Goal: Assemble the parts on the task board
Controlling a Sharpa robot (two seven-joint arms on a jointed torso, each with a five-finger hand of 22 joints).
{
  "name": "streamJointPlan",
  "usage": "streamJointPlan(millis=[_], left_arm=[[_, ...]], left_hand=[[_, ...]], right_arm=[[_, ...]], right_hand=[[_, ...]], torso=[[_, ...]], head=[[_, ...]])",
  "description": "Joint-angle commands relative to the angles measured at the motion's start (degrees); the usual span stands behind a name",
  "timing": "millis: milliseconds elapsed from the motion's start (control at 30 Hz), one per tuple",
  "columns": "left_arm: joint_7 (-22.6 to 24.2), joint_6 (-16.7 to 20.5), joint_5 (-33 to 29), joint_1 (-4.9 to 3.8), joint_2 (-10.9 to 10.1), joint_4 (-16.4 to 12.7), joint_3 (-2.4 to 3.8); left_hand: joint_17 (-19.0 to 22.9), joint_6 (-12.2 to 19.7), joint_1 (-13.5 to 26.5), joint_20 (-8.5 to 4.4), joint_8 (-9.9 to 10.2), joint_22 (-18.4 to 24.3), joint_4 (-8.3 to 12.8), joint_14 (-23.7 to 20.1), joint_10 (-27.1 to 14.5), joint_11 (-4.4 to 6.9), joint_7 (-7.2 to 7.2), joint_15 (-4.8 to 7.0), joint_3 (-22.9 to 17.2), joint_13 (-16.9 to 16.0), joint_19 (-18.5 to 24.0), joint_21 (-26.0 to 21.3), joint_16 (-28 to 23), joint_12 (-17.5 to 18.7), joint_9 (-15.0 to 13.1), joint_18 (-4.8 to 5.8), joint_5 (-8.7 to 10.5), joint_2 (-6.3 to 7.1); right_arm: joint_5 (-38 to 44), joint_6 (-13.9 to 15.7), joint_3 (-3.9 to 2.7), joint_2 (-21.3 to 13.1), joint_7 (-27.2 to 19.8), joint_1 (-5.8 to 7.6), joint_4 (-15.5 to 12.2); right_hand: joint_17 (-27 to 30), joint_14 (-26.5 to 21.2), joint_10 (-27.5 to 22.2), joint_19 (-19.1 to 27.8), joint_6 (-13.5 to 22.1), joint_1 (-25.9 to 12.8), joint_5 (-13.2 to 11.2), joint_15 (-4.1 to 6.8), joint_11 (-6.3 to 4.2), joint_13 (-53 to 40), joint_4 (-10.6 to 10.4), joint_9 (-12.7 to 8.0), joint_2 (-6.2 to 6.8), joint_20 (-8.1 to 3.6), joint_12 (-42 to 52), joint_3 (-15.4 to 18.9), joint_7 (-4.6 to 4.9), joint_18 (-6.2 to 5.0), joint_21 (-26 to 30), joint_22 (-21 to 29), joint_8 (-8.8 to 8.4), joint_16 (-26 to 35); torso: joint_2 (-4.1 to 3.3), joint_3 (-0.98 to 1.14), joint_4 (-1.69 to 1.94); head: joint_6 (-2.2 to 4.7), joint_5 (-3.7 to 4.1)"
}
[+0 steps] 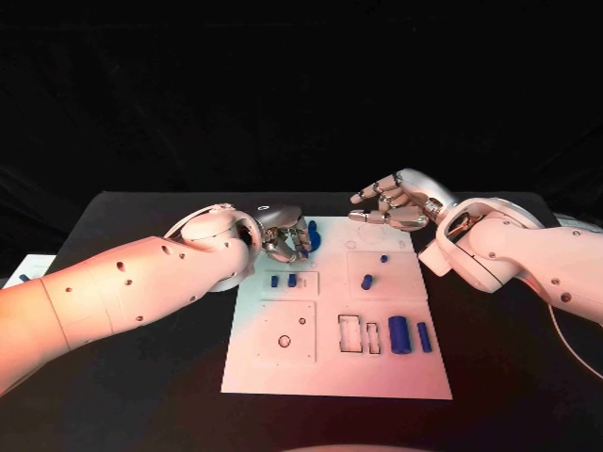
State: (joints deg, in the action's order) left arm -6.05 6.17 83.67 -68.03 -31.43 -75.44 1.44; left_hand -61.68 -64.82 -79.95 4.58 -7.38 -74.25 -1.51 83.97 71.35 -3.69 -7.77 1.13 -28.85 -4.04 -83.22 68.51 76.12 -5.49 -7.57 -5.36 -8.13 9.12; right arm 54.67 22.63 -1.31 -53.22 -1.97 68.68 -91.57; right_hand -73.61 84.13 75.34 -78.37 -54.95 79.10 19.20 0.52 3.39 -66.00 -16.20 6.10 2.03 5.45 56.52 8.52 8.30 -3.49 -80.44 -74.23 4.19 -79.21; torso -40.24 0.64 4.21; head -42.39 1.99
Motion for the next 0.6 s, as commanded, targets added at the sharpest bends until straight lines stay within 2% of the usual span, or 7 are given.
streamJointPlan(millis=[33,133,267,467,600], left_arm=[[-0.8,2.2,-3.3,-0.07,-1.5,-1.8,0.34],[-1.3,2.0,-3.8,-0.08,-3.0,-2.9,0.54],[-2.0,0.9,-4.1,-0.07,-4.1,-3.1,0.61],[-2.9,0.3,-4.3,0.29,-4.3,-2.2,0.58],[-3.3,0.1,-4.2,0.56,-4.1,-1.7,0.57]], left_hand=[[0.1,-0.1,0.4,0.22,0.4,-0.1,-0.1,1.4,0.3,-0.21,-0.16,-0.18,0.2,0.0,-0.2,0.3,0.2,0.3,0.0,0.67,0.23,-0.03],[0.1,-0.1,0.4,0.22,0.4,-0.1,-0.1,1.4,0.3,-0.2,-0.14,-0.18,0.3,0.0,-0.2,0.4,0.2,0.3,0.0,0.68,0.23,-0.01],[0.2,-0.1,0.4,0.22,0.4,-0.2,0.0,1.4,0.3,-0.18,-0.13,-0.17,0.3,0.0,-0.2,0.4,0.2,0.4,0.0,0.7,0.23,0.01],[0.4,-0.2,0.7,0.21,0.5,-0.2,-0.1,1.3,0.4,-0.17,-0.11,-0.15,0.5,0.0,-0.3,0.4,0.1,0.5,0.1,0.69,0.26,0.13],[0.4,-0.2,0.7,0.21,0.5,-0.2,-0.1,1.3,0.4,-0.17,-0.11,-0.14,0.5,-0.1,-0.3,0.4,0.1,0.6,0.1,0.69,0.26,0.14]], right_arm=[[0.3,-0.3,0.0,0.1,-0.4,-0.04,0.1],[0.3,-0.3,0.0,0.1,-0.4,-0.08,0.2],[0.2,-0.4,0.0,0.2,-0.4,-0.11,0.3],[0.2,-0.4,0.0,0.2,-0.4,-0.13,0.3],[0.2,-0.4,0.0,0.2,-0.4,-0.14,0.3]], right_hand=[[0.0,2.4,-0.2,0.3,-0.5,-0.2,0.3,0.33,-0.04,0.0,0.2,0.1,-0.63,0.08,0.0,0.2,0.07,-0.43,0.2,0.0,0.16,0.2],[0.0,2.4,-0.2,0.3,-0.5,-0.2,0.3,0.33,-0.04,0.0,0.2,0.1,-0.63,0.08,0.0,0.2,0.07,-0.43,0.2,0.0,0.16,0.2],[0.0,2.4,-0.2,0.3,-0.5,-0.2,0.3,0.33,-0.04,0.0,0.2,0.1,-0.63,0.08,0.0,0.2,0.07,-0.43,0.2,0.0,0.16,0.2],[0.0,2.4,-0.2,0.3,-0.5,-0.2,0.3,0.33,-0.04,0.0,0.2,0.1,-0.63,0.08,0.0,0.2,0.07,-0.43,0.2,0.0,0.16,0.2],[0.0,2.4,-0.2,0.3,-0.5,-0.2,0.3,0.33,-0.04,0.0,0.2,0.1,-0.63,0.08,0.0,0.2,0.07,-0.43,0.2,0.0,0.16,0.2]], torso=[[-0.09,0.0,-0.01],[-0.12,-0.01,0.06],[-0.1,-0.01,-0.07],[-0.1,-0.08,-0.13],[-0.09,-0.05,-0.14]], head=[[0.04,-0.11],[0.09,-0.12],[0.04,-0.2],[0.0,-0.3],[-0.03,-0.32]])
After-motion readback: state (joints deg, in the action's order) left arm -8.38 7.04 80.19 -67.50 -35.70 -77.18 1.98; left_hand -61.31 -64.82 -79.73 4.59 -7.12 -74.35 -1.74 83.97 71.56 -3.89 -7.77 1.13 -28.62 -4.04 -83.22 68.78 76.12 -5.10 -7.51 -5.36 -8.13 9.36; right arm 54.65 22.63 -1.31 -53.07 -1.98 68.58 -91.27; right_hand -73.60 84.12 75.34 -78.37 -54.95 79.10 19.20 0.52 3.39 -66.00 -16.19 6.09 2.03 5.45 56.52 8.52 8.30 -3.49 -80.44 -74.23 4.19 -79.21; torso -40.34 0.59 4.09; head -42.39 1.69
